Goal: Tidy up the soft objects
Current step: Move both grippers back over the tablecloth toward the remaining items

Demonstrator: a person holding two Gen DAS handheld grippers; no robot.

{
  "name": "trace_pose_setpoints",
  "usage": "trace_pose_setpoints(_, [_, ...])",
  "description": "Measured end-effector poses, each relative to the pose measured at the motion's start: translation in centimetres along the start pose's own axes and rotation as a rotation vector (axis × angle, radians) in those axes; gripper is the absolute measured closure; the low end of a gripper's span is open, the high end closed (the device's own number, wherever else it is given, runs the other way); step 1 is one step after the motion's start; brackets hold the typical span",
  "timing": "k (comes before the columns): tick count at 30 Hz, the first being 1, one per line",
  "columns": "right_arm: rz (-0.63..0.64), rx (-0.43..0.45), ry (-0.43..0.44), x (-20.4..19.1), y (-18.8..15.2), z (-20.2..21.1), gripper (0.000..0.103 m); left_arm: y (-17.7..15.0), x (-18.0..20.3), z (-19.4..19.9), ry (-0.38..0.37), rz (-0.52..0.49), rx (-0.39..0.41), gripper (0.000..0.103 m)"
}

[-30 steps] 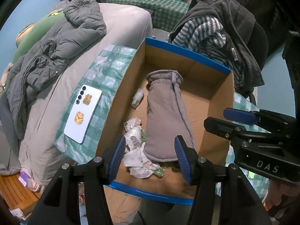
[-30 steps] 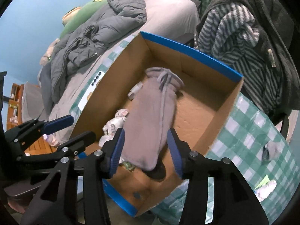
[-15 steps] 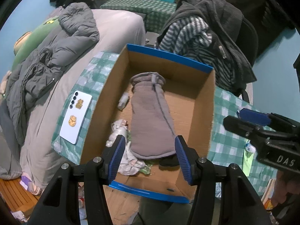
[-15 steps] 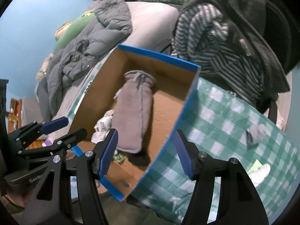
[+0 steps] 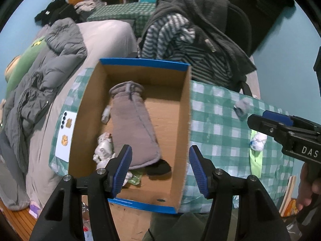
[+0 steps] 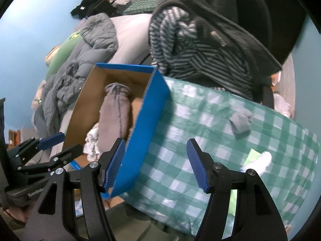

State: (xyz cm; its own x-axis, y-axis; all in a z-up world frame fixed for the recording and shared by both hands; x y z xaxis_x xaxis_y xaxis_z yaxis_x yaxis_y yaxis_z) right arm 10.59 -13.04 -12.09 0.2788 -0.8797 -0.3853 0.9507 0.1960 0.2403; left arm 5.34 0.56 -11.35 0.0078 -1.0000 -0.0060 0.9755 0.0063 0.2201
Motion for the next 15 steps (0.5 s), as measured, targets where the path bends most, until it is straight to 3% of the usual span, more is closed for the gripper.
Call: trace_pose_setpoints(15, [-0.115,0.049,-0.060,7.5,-4.0,3.7,0.038,0.1,7.0,1.1,0.002,-0.171,0.037,0.043])
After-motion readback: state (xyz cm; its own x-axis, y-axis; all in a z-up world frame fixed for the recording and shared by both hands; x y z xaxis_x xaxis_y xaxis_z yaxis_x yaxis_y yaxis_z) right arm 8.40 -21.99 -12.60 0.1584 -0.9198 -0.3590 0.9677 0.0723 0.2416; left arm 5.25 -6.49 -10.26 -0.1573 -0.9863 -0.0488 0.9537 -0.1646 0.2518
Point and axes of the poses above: each gripper's, at about its wrist camera, not at the fingertips, and z roughly against the way its jaws point, x to its right, y to its top, the point moved 8 cm from there along -z, roughly the way its jaws point, and after that the axes turned 4 degrees about -x, right-handed, at the moved point
